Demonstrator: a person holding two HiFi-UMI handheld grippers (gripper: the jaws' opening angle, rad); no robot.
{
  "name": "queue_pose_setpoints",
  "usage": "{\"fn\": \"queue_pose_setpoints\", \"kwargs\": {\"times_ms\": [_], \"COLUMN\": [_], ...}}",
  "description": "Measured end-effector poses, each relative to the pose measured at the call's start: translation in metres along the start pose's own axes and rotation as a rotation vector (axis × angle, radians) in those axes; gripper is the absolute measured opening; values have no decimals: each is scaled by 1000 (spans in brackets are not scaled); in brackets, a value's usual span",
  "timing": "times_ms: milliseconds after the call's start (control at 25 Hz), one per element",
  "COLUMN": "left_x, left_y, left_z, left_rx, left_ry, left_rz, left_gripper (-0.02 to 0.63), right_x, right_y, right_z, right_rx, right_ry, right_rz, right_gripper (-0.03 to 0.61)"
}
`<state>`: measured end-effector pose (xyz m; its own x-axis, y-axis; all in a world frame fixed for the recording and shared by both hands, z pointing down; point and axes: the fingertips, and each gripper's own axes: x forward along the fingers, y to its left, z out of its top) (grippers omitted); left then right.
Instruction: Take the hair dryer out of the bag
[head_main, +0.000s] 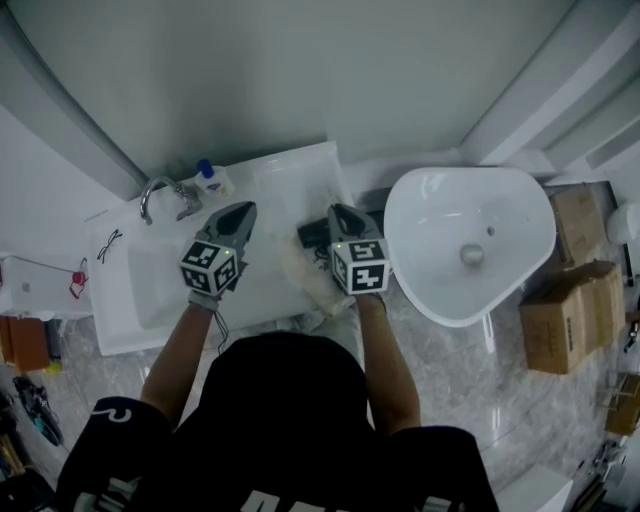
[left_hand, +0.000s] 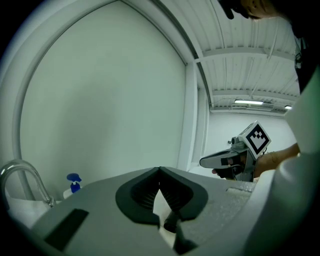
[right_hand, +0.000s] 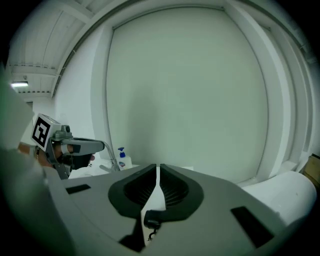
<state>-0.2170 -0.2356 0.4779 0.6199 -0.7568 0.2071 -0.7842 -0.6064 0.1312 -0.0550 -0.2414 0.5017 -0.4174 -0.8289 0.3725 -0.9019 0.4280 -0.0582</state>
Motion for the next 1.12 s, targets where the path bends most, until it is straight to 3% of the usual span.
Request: {"fn": "queue_pose_setpoints", "kwargs": {"times_ms": [240,680,1120], "left_x": [-9,-14,-13], "left_y": [-2,-8,-9], "left_z": [21,0,-5], "left_rx": [12,-5,-5], "left_ry": [-45,-21,-14], "left_rz": [2,-10,-14], "left_gripper": [0,0,0], "right_x": [-8,-10,-10], "right_y": [16,30,32], "right_z": [19,-5,-4], "right_rx": [-35,-37,-41], "right_ry": [-48,-7,-10], "right_rz": [29,58,66], "right_gripper": [-3,-3,-5]}}
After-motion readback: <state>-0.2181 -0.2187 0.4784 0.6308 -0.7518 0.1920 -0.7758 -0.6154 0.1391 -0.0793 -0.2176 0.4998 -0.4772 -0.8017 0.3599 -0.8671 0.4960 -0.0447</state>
